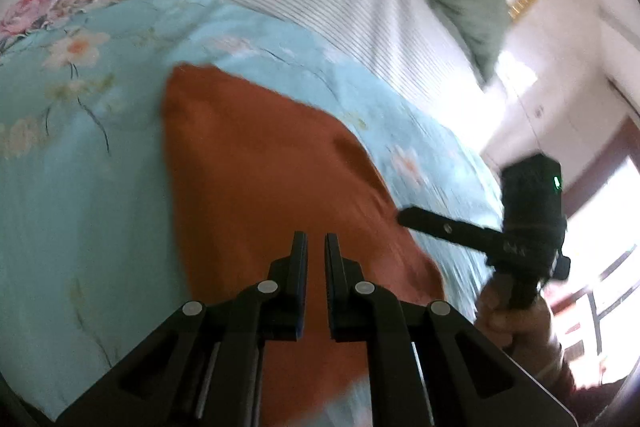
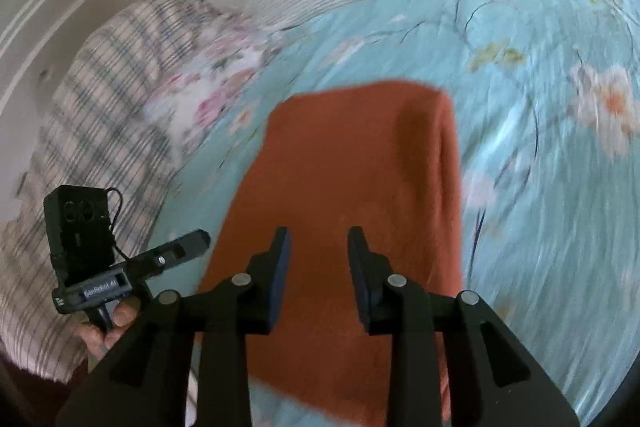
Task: Fold small clothes
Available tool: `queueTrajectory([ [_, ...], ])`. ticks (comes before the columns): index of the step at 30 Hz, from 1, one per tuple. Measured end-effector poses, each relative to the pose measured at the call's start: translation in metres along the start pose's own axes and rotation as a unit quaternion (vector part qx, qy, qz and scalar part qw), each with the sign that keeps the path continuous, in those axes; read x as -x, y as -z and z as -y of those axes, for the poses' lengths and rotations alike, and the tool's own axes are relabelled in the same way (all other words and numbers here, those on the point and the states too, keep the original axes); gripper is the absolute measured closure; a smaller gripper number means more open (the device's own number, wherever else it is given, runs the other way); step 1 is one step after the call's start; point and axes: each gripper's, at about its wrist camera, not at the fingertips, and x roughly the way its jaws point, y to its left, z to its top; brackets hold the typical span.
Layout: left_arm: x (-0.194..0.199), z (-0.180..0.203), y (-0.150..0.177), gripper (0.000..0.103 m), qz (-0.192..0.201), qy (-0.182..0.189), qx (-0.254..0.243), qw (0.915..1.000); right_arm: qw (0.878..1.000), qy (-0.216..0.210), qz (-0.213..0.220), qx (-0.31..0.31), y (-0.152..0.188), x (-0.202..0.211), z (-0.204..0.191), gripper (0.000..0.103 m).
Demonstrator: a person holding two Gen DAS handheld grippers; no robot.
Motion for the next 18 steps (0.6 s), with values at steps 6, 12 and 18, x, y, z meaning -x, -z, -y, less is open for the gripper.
queueTrajectory([
  [6,-0.006,-0.007,0.061,0.096,-0.053,-0.031,0.003,0.9981,0.998,0.064,-0.022,0.005,0.055,-0.003,0.019,0.073],
  [12,-0.004,-0.013,0.081,0.096,-0.034,-0.042,0.025,0.9982,0.998,0.062,0.014,-0.012,0.063,0.010,0.029,0.075],
  [18,-0.005,-0.002,0.088,0.096,-0.016,-0.077,0.017,0.9968,0.997,0.070,0.014,-0.009,0.065,0.008,0.032,0.075],
])
